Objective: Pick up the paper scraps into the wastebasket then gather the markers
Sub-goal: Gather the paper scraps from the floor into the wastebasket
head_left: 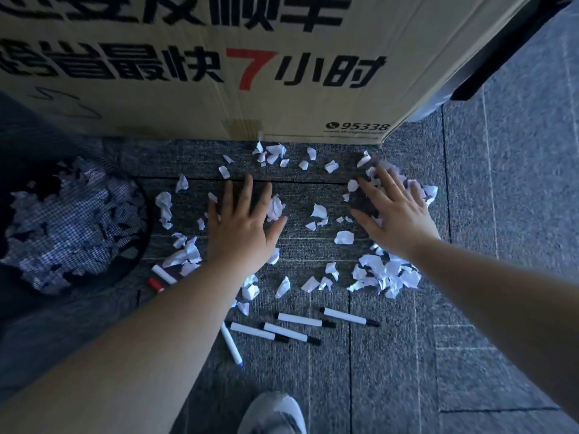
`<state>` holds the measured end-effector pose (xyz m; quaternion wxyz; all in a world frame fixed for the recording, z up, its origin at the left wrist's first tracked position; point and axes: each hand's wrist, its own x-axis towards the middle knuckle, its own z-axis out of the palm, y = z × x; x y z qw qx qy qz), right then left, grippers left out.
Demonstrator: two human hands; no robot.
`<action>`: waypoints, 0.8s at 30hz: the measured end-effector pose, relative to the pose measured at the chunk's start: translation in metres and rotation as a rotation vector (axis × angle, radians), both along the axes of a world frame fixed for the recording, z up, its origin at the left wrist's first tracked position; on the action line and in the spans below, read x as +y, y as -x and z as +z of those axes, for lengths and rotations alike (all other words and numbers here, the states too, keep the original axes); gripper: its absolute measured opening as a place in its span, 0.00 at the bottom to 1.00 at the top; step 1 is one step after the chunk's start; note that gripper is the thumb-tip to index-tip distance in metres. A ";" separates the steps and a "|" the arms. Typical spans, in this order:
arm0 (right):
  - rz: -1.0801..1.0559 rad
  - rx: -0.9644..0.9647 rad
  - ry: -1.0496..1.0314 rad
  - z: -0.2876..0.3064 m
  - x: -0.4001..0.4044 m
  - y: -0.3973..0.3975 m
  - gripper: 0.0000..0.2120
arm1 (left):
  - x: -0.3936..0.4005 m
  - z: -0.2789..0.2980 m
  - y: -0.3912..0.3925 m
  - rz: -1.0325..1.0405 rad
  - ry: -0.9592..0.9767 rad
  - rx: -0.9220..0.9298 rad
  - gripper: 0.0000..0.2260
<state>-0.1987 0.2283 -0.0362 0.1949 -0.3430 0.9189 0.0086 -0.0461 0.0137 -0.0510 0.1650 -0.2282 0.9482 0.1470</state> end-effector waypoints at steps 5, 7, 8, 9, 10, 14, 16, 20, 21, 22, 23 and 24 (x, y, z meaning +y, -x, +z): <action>-0.017 -0.033 0.068 -0.005 0.008 -0.031 0.35 | 0.010 -0.003 -0.022 -0.096 0.013 0.049 0.32; 0.020 -0.054 0.082 -0.005 0.009 -0.046 0.36 | 0.013 -0.003 -0.033 -0.161 0.020 0.032 0.33; 0.050 -0.062 0.083 -0.004 0.010 -0.053 0.36 | 0.015 -0.004 -0.039 -0.187 0.017 0.030 0.34; 0.080 -0.072 0.085 -0.004 0.010 -0.061 0.36 | 0.016 -0.004 -0.044 -0.210 0.014 0.034 0.34; 0.107 -0.084 0.094 -0.005 0.010 -0.067 0.36 | 0.016 -0.004 -0.049 -0.236 0.014 0.033 0.35; 0.212 -0.090 0.148 -0.015 0.005 -0.086 0.34 | 0.018 -0.006 -0.061 -0.319 0.027 0.042 0.40; 0.215 -0.075 0.174 -0.020 0.001 -0.089 0.33 | 0.021 -0.007 -0.063 -0.338 0.027 0.059 0.43; 0.215 -0.043 0.262 -0.022 -0.013 -0.090 0.32 | 0.026 -0.012 -0.064 -0.404 0.033 0.104 0.44; 0.217 -0.041 0.289 -0.022 -0.017 -0.091 0.31 | 0.026 -0.013 -0.063 -0.421 0.040 0.118 0.44; 0.211 -0.043 0.321 -0.023 -0.022 -0.093 0.31 | 0.027 -0.014 -0.063 -0.434 0.051 0.133 0.43; 0.199 -0.046 0.352 -0.023 -0.028 -0.095 0.30 | 0.028 -0.015 -0.061 -0.437 0.062 0.152 0.42; 0.180 -0.048 0.378 -0.023 -0.033 -0.098 0.29 | 0.029 -0.016 -0.060 -0.427 0.069 0.174 0.40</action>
